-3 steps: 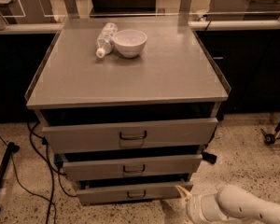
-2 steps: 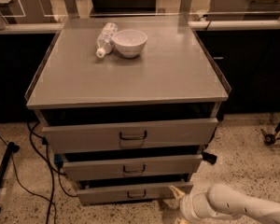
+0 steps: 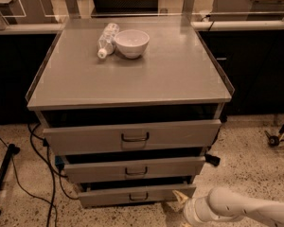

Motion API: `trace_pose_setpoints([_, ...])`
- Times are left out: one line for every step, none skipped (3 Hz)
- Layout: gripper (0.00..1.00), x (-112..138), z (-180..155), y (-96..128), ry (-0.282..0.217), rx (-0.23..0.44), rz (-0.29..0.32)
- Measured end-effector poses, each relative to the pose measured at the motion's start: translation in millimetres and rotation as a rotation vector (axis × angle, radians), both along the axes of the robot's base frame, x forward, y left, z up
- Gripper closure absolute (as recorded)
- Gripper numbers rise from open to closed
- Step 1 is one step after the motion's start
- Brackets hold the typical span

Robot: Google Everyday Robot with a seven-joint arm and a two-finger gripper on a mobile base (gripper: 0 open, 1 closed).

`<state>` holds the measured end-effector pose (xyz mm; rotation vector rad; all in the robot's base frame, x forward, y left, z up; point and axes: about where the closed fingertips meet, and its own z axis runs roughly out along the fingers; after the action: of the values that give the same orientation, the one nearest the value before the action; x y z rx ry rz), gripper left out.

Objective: Open bottom drawer

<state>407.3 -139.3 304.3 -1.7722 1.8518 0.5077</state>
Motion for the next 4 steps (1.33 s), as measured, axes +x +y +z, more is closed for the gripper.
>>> trace_pose_setpoints([0.00, 10.5, -22.0, -2.4, -0.022, -0.075, 0.036])
trace_pose_setpoints([0.00, 10.7, -22.2, -2.5, -0.023, -0.075, 0.036])
trace_pose_setpoints([0.00, 19.4, -34.9, -8.0, -0.040, -0.092, 0.028])
trace_pose_setpoints([0.00, 33.9, -49.0, -9.8, -0.073, -0.113, 0.030])
